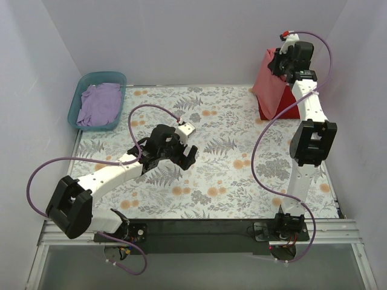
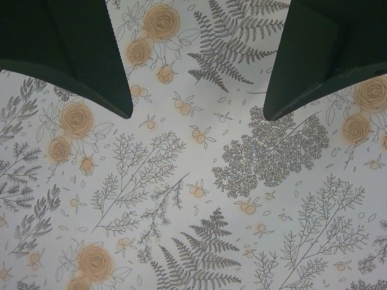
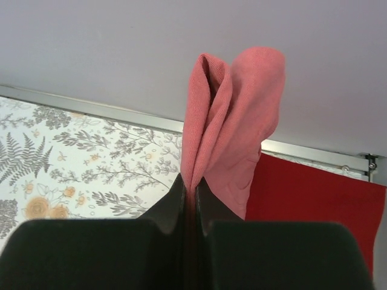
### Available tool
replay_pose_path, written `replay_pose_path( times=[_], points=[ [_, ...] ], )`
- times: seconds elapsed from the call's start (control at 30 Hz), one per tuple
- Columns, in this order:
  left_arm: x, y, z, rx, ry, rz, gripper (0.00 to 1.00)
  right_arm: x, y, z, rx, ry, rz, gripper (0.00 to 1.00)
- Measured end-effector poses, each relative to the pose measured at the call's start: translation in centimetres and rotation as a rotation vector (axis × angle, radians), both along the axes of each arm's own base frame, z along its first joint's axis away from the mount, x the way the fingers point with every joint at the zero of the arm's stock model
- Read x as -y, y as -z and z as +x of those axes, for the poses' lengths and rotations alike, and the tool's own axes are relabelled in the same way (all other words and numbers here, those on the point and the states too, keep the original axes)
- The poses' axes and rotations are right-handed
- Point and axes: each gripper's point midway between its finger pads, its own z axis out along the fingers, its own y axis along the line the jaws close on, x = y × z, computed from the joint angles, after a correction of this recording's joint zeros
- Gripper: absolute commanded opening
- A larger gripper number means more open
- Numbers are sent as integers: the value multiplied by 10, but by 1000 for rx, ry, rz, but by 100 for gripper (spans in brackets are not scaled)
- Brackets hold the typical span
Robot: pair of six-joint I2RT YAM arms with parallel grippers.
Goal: Fold and stack the t-shirts
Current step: Neatly place the folded tshirt to the corner
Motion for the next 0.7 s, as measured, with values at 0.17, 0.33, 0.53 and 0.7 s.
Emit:
replay_pose_path(
  times=[0.17,0.33,0.53,0.7],
  points=[
    [-1,-2,-2,5,0,-4,90,-18,-2,-1,0,-22,12,1],
    [-2,1,-3,2,0,-1,90,-27,-11,0,9,-23,41,1],
    [-3,3,-4,-1,0,1,90,-30,-16,0,14,-15,60,1],
    [-3,3,-4,0,0,0,90,-31,-16,0,10,-10,73,1]
  ],
)
